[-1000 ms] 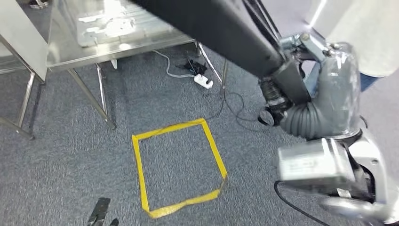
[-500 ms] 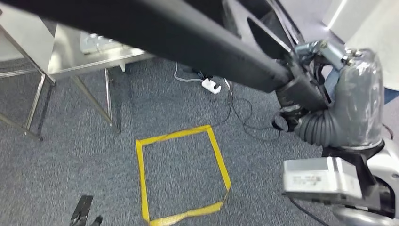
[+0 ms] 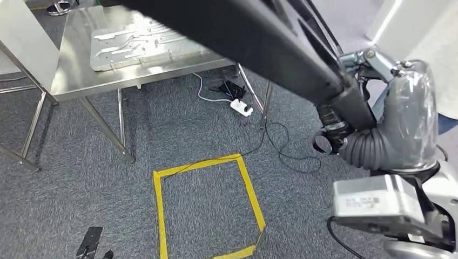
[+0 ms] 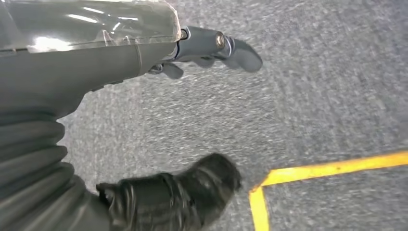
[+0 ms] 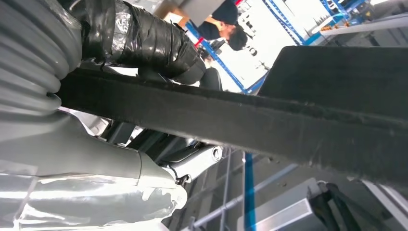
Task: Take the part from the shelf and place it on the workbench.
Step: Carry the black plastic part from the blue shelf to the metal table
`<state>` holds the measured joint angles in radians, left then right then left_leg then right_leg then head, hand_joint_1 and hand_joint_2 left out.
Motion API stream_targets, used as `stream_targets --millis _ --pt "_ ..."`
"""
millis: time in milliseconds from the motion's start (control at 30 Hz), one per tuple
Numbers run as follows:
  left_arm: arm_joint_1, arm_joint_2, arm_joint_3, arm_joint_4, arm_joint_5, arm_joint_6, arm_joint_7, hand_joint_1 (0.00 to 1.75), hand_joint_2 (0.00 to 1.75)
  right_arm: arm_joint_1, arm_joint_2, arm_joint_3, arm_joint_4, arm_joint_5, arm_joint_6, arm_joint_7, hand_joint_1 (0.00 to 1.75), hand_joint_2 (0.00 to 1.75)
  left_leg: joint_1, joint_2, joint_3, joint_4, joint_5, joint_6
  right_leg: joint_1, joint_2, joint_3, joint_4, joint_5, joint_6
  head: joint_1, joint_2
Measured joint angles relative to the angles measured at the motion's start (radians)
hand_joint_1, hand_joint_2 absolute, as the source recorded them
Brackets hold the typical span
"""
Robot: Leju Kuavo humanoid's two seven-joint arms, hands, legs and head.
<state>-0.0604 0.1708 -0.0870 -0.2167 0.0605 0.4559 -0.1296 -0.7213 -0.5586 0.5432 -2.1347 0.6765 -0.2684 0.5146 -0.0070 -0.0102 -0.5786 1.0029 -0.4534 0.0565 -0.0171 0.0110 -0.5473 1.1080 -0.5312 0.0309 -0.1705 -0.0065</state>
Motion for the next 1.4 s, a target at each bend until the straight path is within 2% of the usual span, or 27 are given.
stream_targets --millis 100,133,167,200,267,300,333,400,467,533,600,633,667,700,767,833,900,967,1033,1100,1167,1200,1233,1267,1333,1367,1400 --pt "-0.001 -0.001 0.0 0.0 0.0 -0.002 -0.001 0.0 1.75 0.007 -0.003 -0.003 0.0 -0.002 -0.004 0.0 1.71 1.75 0.001 0.002 0.015 -0.001 -0.014 0.005 -0.002 -0.002 -0.108 0.152 -0.067 0.008 0.008 0.0" --pt "0.0 -0.002 0.0 0.0 0.001 -0.003 -0.001 0.0 1.75 0.013 -0.005 -0.005 0.001 0.0 -0.006 0.0 1.71 1.75 0.002 0.002 0.02 0.0 -0.02 0.004 -0.003 -0.002 -0.136 0.173 -0.073 0.011 0.009 0.0" --pt "0.0 -0.002 0.0 0.0 0.001 -0.003 -0.002 0.0 1.75 0.019 -0.008 -0.009 0.002 0.002 -0.01 0.0 1.71 1.75 0.003 0.002 0.028 0.0 -0.028 0.003 -0.004 -0.003 -0.148 0.161 -0.06 0.013 0.01 0.0" --pt "0.001 -0.002 0.0 0.0 0.002 -0.004 -0.002 0.0 1.75 0.027 -0.012 -0.014 0.003 0.002 -0.015 0.0 1.71 1.75 0.005 0.001 0.038 0.001 -0.038 0.0 -0.006 -0.004 -0.144 0.118 -0.026 0.016 0.011 0.0" --pt "0.001 -0.003 0.0 0.0 0.003 -0.004 -0.003 0.0 1.75 0.048 -0.024 -0.032 0.011 -0.005 -0.028 0.0 1.71 1.75 0.007 -0.002 0.057 0.007 -0.06 -0.011 -0.008 -0.006 -0.118 -0.003 0.063 0.018 0.016 0.0" --pt "0.001 -0.003 0.0 0.0 0.004 -0.005 -0.002 0.0 1.75 0.06 -0.03 -0.043 0.018 -0.013 -0.035 0.0 1.71 1.75 0.007 -0.004 0.063 0.009 -0.07 -0.018 -0.007 -0.007 -0.107 -0.041 0.086 0.013 0.02 0.0" --pt "0.001 -0.003 0.0 0.0 0.004 -0.006 -0.002 0.0 1.75 0.076 -0.039 -0.056 0.028 -0.024 -0.04 0.0 1.71 1.75 0.006 -0.004 0.064 0.01 -0.08 -0.026 -0.005 -0.008 -0.102 -0.06 0.098 0.006 0.023 0.0" --pt "0.001 -0.002 0.0 0.0 0.005 -0.007 -0.002 0.0 1.75 0.105 -0.057 -0.088 0.05 -0.05 -0.048 0.0 1.71 1.75 0.004 -0.004 0.071 0.014 -0.088 -0.038 -0.003 -0.007 -0.094 -0.061 0.09 -0.013 0.027 0.0" --pt "0.0 -0.003 0.0 0.0 0.005 -0.008 0.0 0.0 1.75 0.129 -0.076 -0.125 0.079 -0.085 -0.053 0.0 1.71 1.75 0.006 -0.001 0.068 0.043 -0.092 -0.046 -0.007 -0.006 -0.077 -0.067 0.088 -0.026 0.027 0.0" --pt "-0.005 -0.003 0.0 0.0 0.003 -0.009 0.005 0.0 1.75 0.153 -0.095 -0.163 0.118 -0.126 -0.059 0.0 1.71 1.75 0.009 0.003 0.009 0.139 -0.111 -0.054 -0.008 -0.007 -0.059 -0.073 0.079 -0.034 0.026 0.0" --pt "-0.009 -0.004 0.0 0.0 0.001 -0.012 0.013 0.0 1.75 0.18 -0.115 -0.2 0.169 -0.159 -0.068 0.0 1.71 1.75 0.01 0.004 -0.084 0.259 -0.151 -0.061 -0.008 -0.007 -0.045 -0.074 0.065 -0.036 0.026 0.0" --pt "-0.009 -0.005 -0.001 0.0 0.0 -0.014 0.017 0.0 1.75 0.194 -0.125 -0.215 0.195 -0.171 -0.073 0.0 1.71 1.75 0.01 0.004 -0.119 0.289 -0.163 -0.061 -0.008 -0.007 -0.037 -0.074 0.057 -0.036 0.026 0.0" --pt "-0.008 -0.007 -0.001 0.0 0.0 -0.015 0.021 0.0 1.75 0.209 -0.135 -0.23 0.222 -0.181 -0.077 0.0 1.71 1.75 0.01 0.004 -0.139 0.288 -0.159 -0.059 -0.007 -0.007 -0.026 -0.075 0.048 -0.035 0.026 0.0" --pt "-0.009 -0.008 -0.002 -0.001 -0.001 -0.016 0.023 0.0 1.75 0.223 -0.145 -0.245 0.249 -0.189 -0.079 0.0 1.71 1.75 0.009 0.004 -0.142 0.252 -0.13 -0.054 -0.006 -0.006 -0.012 -0.075 0.038 -0.034 0.026 0.0" --pt "-0.01 -0.009 -0.007 -0.001 -0.004 -0.017 0.028 0.0 1.75 0.248 -0.163 -0.275 0.304 -0.202 -0.081 0.0 1.71 1.75 0.002 0.004 -0.124 0.13 -0.023 -0.035 -0.003 -0.006 0.015 -0.077 0.017 -0.03 0.027 0.0" --pt "-0.01 -0.008 -0.012 -0.001 -0.006 -0.018 0.032 0.0 1.75 0.271 -0.175 -0.304 0.356 -0.212 -0.086 0.0 1.71 1.75 -0.006 0.002 -0.104 0.05 0.036 -0.017 -0.002 -0.003 0.033 -0.084 0.002 -0.021 0.028 0.0" --pt "-0.011 -0.008 -0.015 -0.002 -0.008 -0.019 0.033 0.0 1.75 0.291 -0.188 -0.327 0.398 -0.219 -0.091 0.0 1.71 1.75 -0.01 0.001 -0.087 0.028 0.034 -0.006 -0.001 0.0 0.046 -0.088 0.0 -0.007 0.029 0.0" --pt "-0.016 -0.009 -0.017 -0.002 -0.01 -0.019 0.033 0.0 1.75 0.304 -0.204 -0.348 0.426 -0.221 -0.092 0.0 1.71 1.75 -0.007 0.001 -0.062 0.008 0.036 0.001 -0.003 -0.001 0.041 -0.066 0.005 0.004 0.031 0.0" --pt "-0.021 -0.009 -0.018 -0.002 -0.011 -0.02 0.033 0.0 1.75 0.308 -0.213 -0.363 0.45 -0.222 -0.092 0.0 1.71 1.75 -0.004 0.001 -0.035 -0.007 0.03 0.007 -0.004 -0.003 -0.009 0.016 -0.005 0.011 0.036 0.0" --pt "-0.025 -0.01 -0.027 -0.002 -0.011 -0.02 0.033 0.0 1.75 0.314 -0.215 -0.374 0.474 -0.222 -0.093 0.0 1.71 1.75 -0.004 0.001 -0.017 -0.009 0.015 0.011 -0.002 -0.003 -0.089 0.12 -0.044 0.016 0.039 0.0" --pt "-0.027 -0.013 -0.035 -0.002 -0.011 -0.021 0.033 0.0 1.75 0.325 -0.216 -0.382 0.497 -0.222 -0.092 0.0 1.71 1.75 -0.003 0.0 0.005 -0.008 -0.004 0.011 -0.004 -0.003 -0.146 0.152 -0.075 0.021 0.04 0.0" --pt "-0.027 -0.015 -0.038 -0.002 -0.011 -0.021 0.034 0.0 1.75 0.33 -0.217 -0.385 0.507 -0.222 -0.09 0.0 1.71 1.75 -0.002 0.0 0.019 -0.007 -0.016 0.009 -0.007 -0.004 -0.155 0.127 -0.063 0.025 0.04 0.0" --pt "-0.027 -0.017 -0.042 -0.002 -0.01 -0.021 0.034 0.0 1.75 0.333 -0.218 -0.39 0.515 -0.22 -0.084 0.0 1.71 1.75 -0.001 -0.001 0.033 -0.004 -0.03 0.006 -0.01 -0.005 -0.153 0.078 -0.025 0.029 0.041 0.0" --pt "-0.028 -0.018 -0.046 -0.002 -0.009 -0.022 0.035 0.0 1.75 0.333 -0.219 -0.395 0.523 -0.217 -0.076 0.0 1.71 1.75 -0.001 -0.002 0.045 0.0 -0.044 0.001 -0.013 -0.006 -0.15 0.02 0.036 0.032 0.044 0.0" --pt "-0.03 -0.019 -0.054 -0.002 -0.005 -0.021 0.036 0.0 1.75 0.336 -0.222 -0.407 0.54 -0.208 -0.058 0.0 1.71 1.75 -0.003 -0.004 0.06 0.012 -0.072 -0.012 -0.014 -0.009 -0.142 -0.055 0.12 0.023 0.049 0.0" --pt "-0.03 -0.019 -0.057 -0.002 -0.002 -0.021 0.037 0.0 1.75 0.341 -0.224 -0.412 0.548 -0.205 -0.051 0.0 1.71 1.75 -0.005 -0.005 0.063 0.018 -0.082 -0.018 -0.013 -0.009 -0.14 -0.065 0.134 0.013 0.053 0.0" --pt "-0.031 -0.019 -0.059 -0.002 0.0 -0.021 0.038 0.0 1.75 0.345 -0.227 -0.418 0.554 -0.203 -0.048 0.0 1.71 1.75 -0.006 -0.006 0.066 0.02 -0.088 -0.023 -0.011 -0.009 -0.135 -0.062 0.126 0.002 0.055 0.0"
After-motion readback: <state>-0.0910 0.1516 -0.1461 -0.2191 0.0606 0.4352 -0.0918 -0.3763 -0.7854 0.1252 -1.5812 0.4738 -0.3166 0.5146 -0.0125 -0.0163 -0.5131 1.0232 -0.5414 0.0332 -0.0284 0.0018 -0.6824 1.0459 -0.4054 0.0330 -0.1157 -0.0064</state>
